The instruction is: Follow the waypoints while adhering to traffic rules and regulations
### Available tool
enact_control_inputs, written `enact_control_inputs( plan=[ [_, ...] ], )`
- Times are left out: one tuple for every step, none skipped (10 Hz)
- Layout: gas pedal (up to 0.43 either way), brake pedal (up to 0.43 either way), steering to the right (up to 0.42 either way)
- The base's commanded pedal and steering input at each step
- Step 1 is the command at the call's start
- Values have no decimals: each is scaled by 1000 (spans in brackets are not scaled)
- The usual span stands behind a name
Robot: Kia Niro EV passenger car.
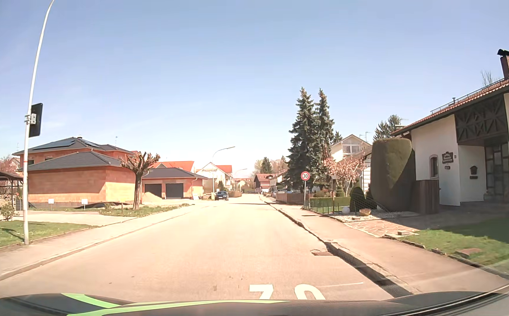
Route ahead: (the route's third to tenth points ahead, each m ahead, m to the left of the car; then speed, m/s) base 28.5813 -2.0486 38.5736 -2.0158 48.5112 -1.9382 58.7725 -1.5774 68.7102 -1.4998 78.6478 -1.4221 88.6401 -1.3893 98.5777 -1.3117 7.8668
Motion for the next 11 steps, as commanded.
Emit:
enact_control_inputs(
  plan=[
    [98, 0, 2],
    [98, 0, 2],
    [98, 0, 2],
    [98, 0, 2],
    [98, 0, 2],
    [98, 0, 2],
    [98, 0, 2],
    [98, 0, 2],
    [98, 0, 2],
    [98, 0, 2],
    [98, 0, 2]
  ],
)
